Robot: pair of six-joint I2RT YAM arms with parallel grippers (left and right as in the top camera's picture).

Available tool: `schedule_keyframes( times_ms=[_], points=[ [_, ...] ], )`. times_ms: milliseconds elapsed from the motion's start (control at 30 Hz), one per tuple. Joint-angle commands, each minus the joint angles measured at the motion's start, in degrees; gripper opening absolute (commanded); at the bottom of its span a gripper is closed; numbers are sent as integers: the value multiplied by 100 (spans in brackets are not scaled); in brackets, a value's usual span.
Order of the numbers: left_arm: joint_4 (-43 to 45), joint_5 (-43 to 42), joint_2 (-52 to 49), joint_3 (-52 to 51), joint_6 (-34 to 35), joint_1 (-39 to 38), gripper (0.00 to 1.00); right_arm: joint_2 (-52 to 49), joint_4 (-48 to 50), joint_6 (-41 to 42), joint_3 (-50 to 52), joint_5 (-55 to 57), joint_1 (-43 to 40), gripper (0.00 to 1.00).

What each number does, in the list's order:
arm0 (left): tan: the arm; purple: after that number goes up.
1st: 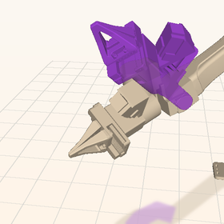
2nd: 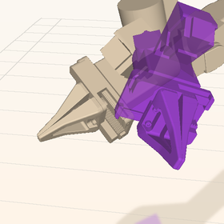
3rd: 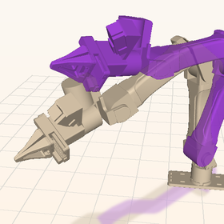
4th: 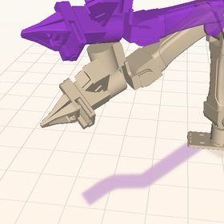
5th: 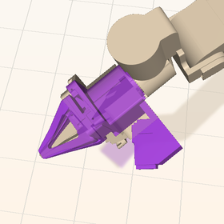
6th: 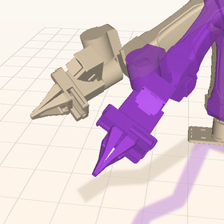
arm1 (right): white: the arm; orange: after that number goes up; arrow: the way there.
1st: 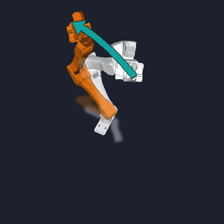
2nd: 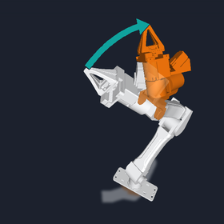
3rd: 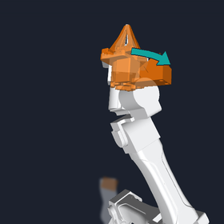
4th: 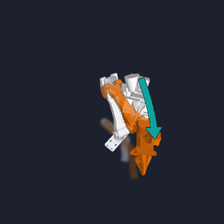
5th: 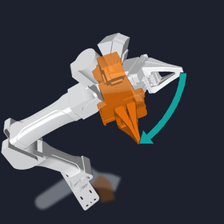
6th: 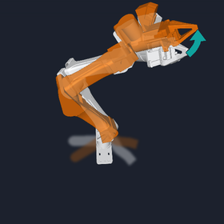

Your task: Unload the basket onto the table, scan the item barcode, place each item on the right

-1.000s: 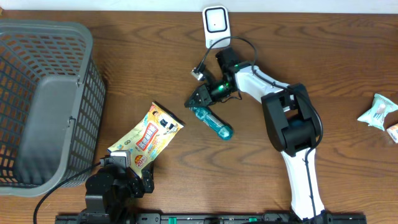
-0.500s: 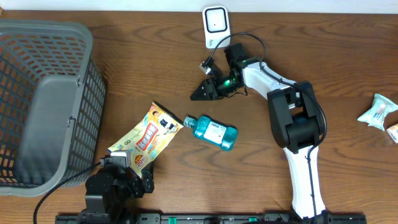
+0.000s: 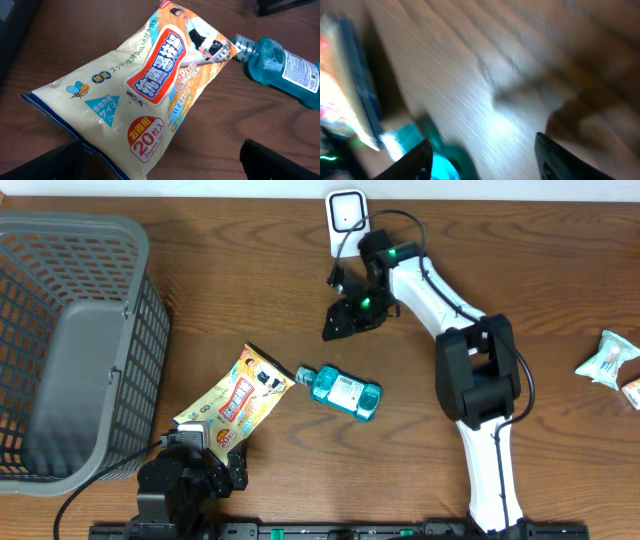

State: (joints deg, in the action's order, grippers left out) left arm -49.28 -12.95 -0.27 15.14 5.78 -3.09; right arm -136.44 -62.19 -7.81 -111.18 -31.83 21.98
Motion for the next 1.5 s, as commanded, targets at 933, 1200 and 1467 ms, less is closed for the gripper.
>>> schedule_keyframes(
  times_ms=[933,1200,1467],
  points=[
    [-168,57,4,-20,-11,2,99,444,330,-1609,824,2747,2168,56],
    [-168,59,4,-20,-11,2,99,444,479,-1290,1292,3008,2140,24],
    [-168,57,4,-20,-9,2,99,457,94,-1043,660,1290,1965,9]
  ],
)
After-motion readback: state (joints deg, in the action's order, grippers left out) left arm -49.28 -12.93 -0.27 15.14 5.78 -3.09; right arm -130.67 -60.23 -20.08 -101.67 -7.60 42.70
